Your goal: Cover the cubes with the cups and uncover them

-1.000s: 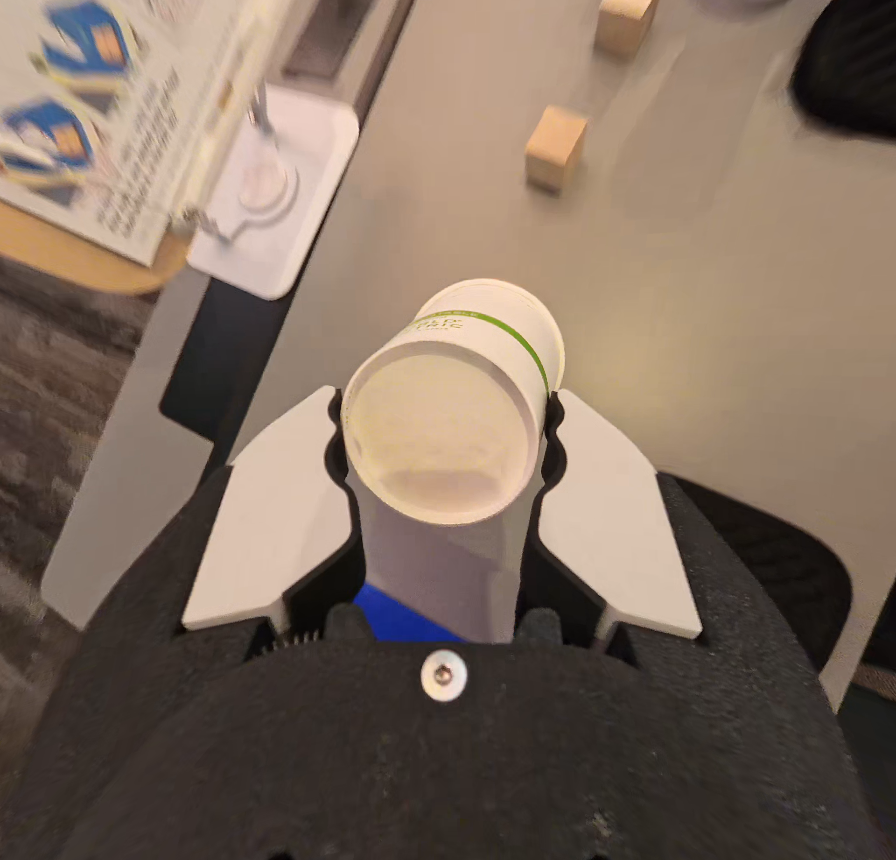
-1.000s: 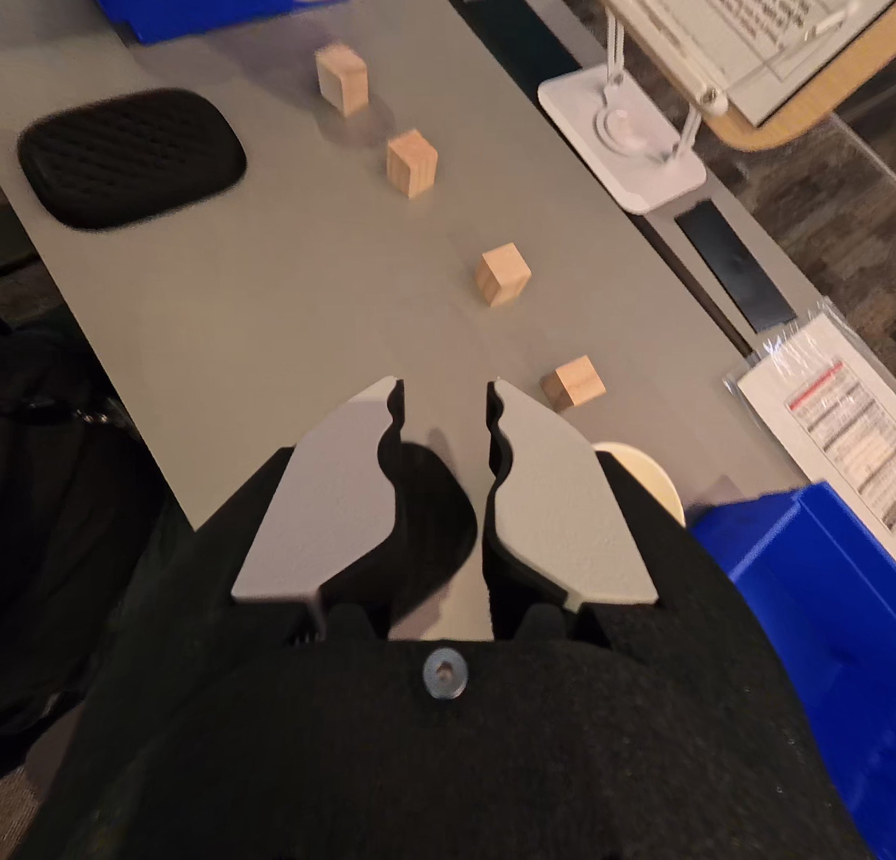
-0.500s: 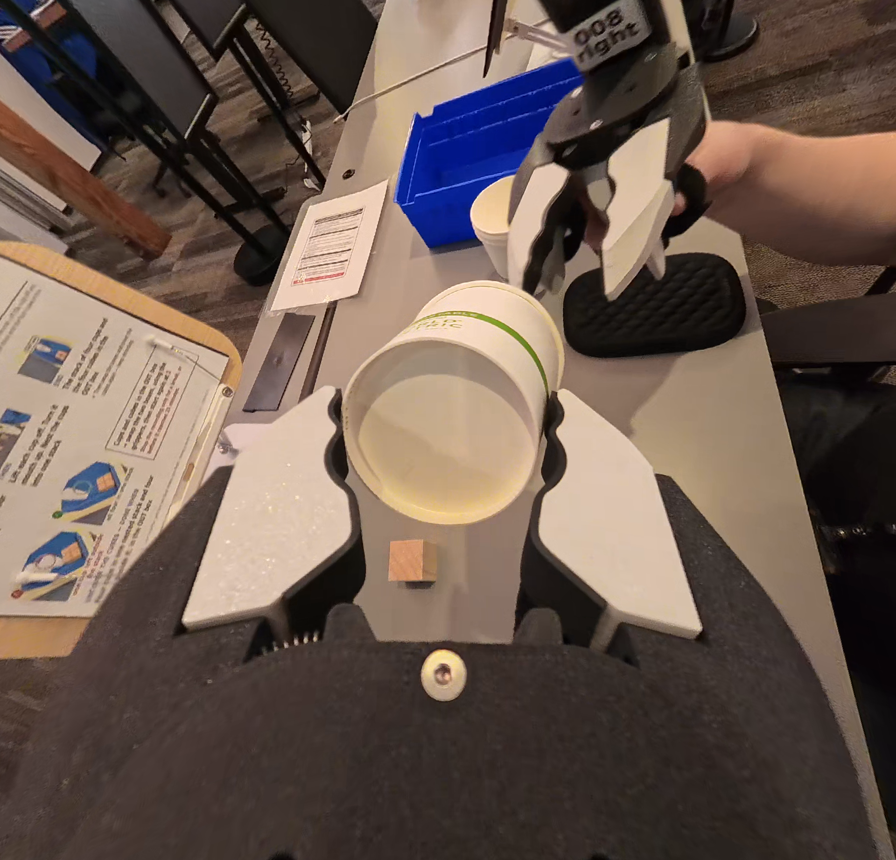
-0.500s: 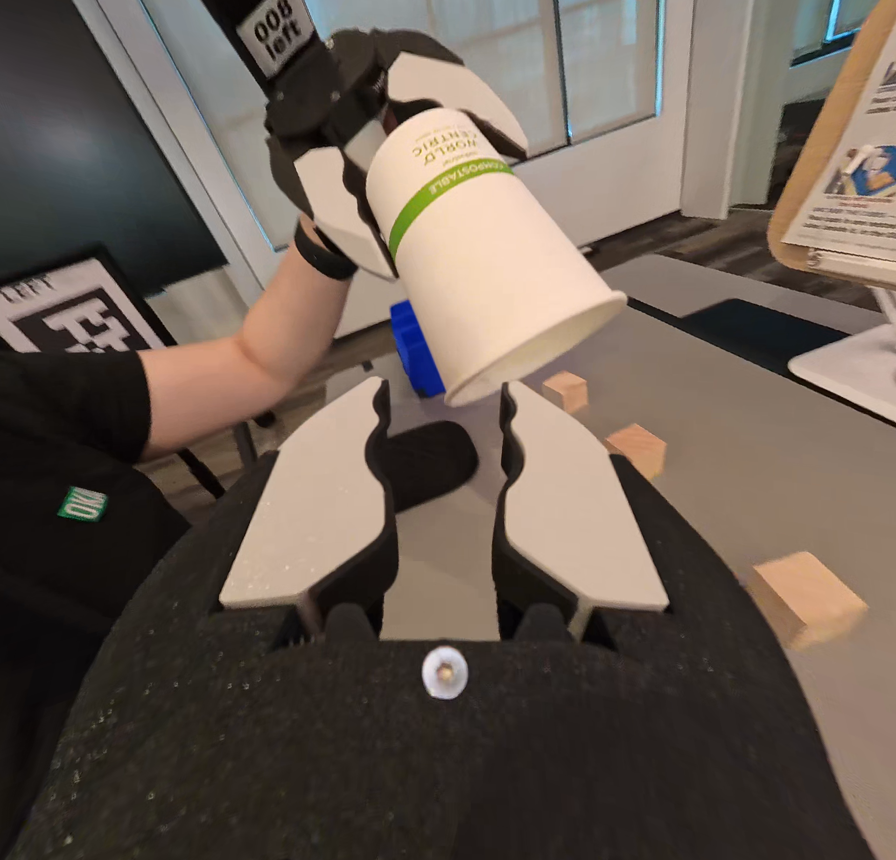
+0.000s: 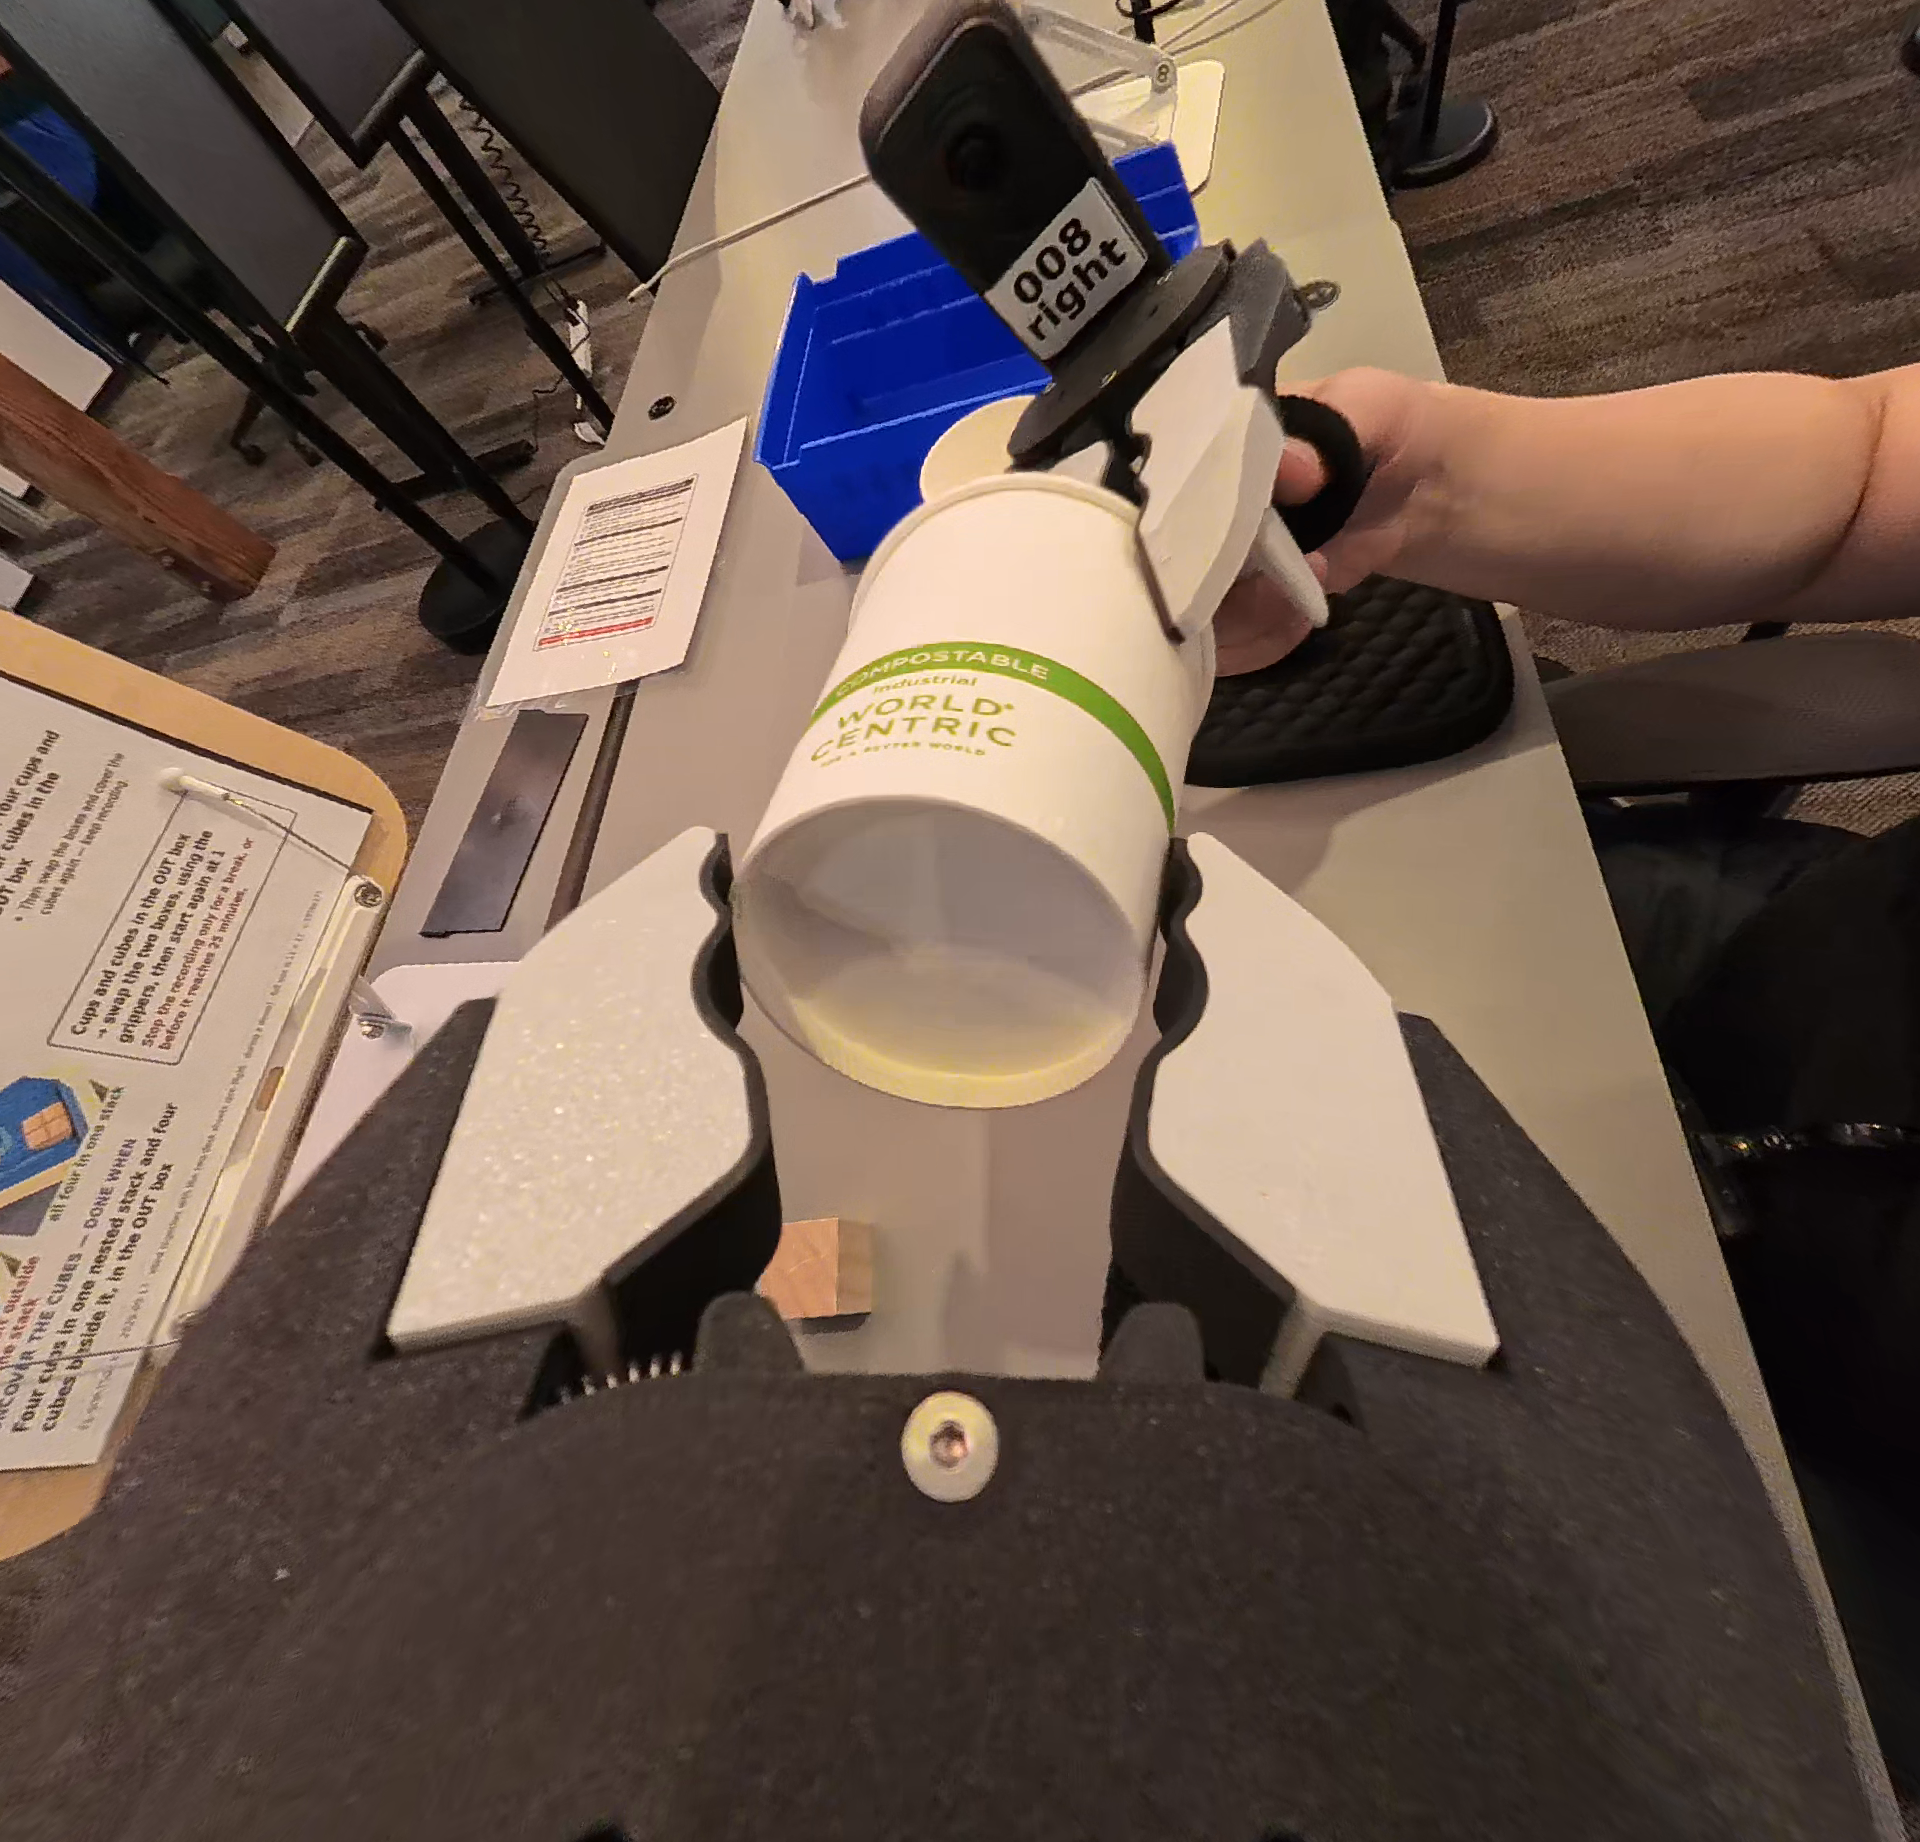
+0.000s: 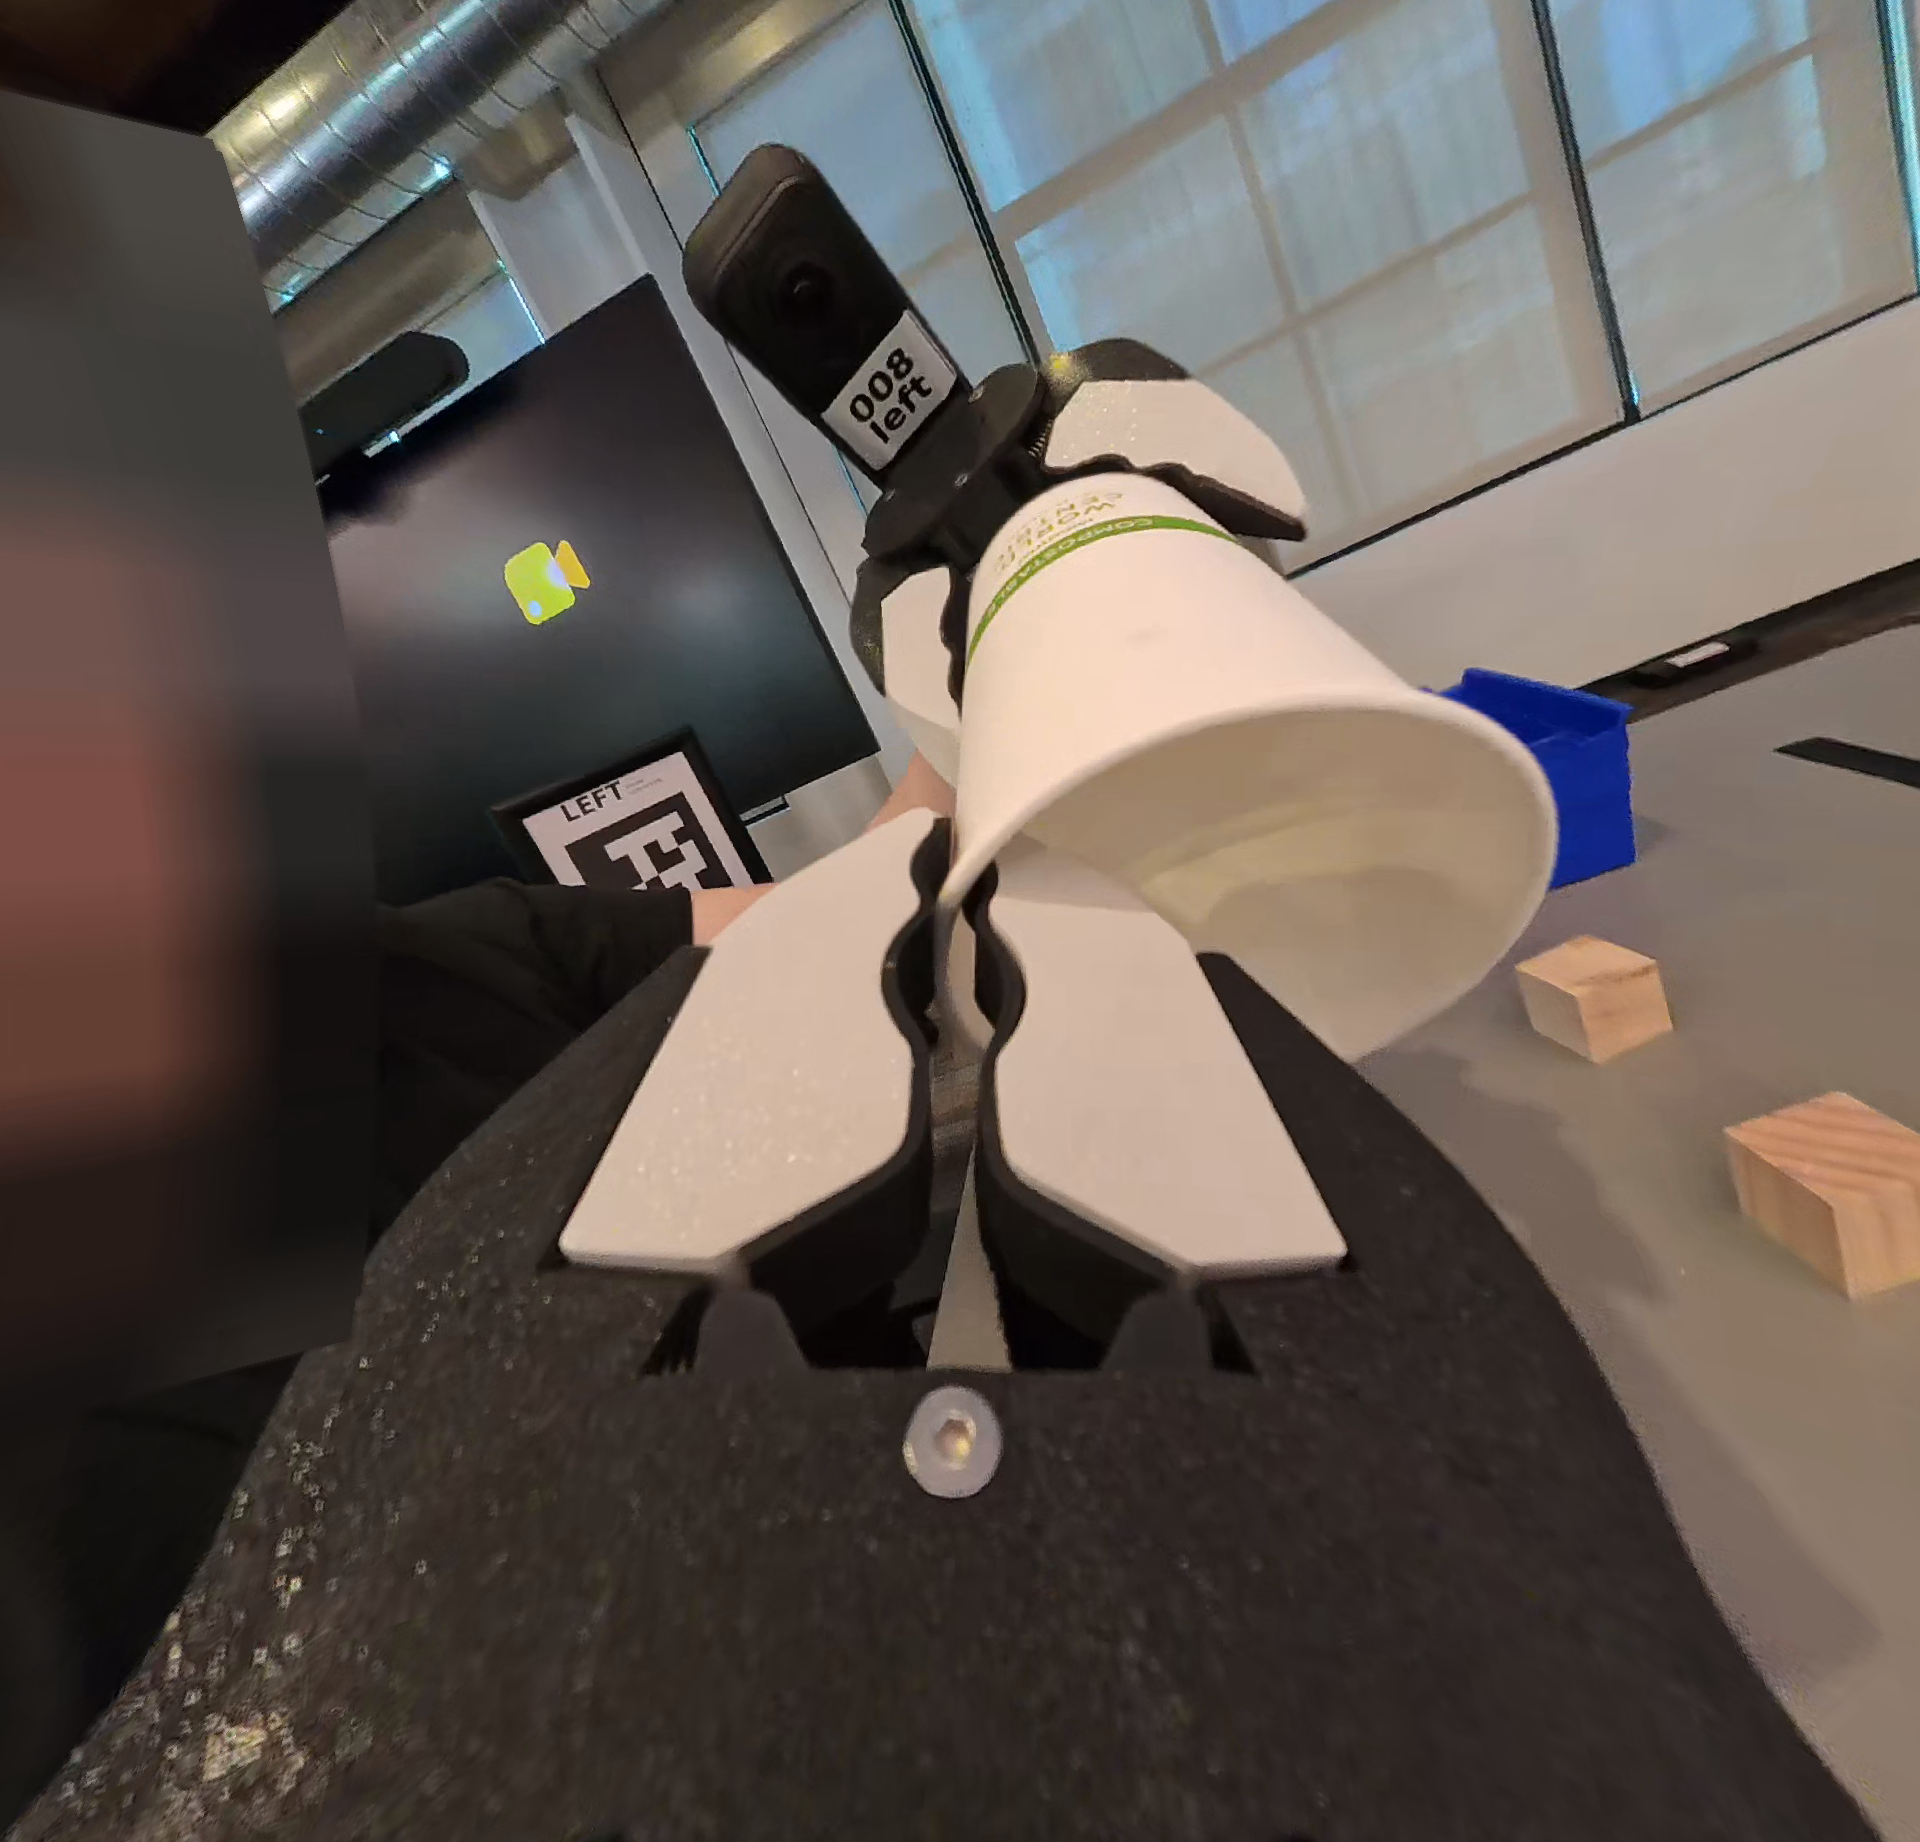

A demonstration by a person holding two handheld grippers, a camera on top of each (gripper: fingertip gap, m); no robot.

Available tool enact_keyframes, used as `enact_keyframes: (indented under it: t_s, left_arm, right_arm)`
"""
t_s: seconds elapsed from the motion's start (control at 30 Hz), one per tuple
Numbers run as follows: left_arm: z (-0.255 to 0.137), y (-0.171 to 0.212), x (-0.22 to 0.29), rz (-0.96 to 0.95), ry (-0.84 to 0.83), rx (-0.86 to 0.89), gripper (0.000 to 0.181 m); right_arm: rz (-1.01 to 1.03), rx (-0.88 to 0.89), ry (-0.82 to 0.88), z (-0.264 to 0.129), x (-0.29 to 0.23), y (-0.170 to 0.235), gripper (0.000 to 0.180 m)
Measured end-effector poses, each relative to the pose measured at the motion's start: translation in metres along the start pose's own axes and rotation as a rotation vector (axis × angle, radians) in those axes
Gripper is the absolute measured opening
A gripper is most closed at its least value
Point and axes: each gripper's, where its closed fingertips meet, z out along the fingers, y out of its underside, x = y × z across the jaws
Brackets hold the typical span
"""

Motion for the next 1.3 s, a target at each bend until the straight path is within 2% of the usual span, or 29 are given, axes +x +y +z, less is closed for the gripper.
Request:
enact_keyframes:
  t_s: [0.2,0.37,0.53,0.63,0.73,0.93,1.3]
  left_arm:
    - [-0.005,0.012,-0.001,-0.008,-0.045,0.013,0.081]
    - [-0.024,0.049,-0.008,-0.061,-0.113,-0.023,0.076]
    - [-0.036,0.094,-0.014,-0.113,-0.186,-0.098,0.069]
    - [-0.038,0.108,-0.012,-0.116,-0.205,-0.128,0.067]
    - [-0.037,0.110,-0.010,-0.116,-0.220,-0.131,0.067]
    - [-0.034,0.110,-0.005,-0.119,-0.221,-0.135,0.071]
    - [-0.044,0.115,0.000,-0.121,-0.233,-0.157,0.070]
  right_arm:
    - [-0.013,-0.045,0.039,-0.012,-0.002,0.001,0.000]
    - [-0.145,-0.199,0.296,-0.055,-0.005,-0.023,0.000]
    - [-0.282,-0.627,0.775,-0.143,0.003,-0.069,0.000]
    - [-0.188,-0.890,0.916,-0.189,-0.003,-0.081,0.000]
    - [-0.095,-1.077,1.023,-0.226,-0.005,-0.086,0.000]
    - [0.058,-1.348,1.018,-0.262,-0.003,-0.058,0.000]
    - [0.141,-1.461,0.990,-0.277,0.016,-0.023,0.000]
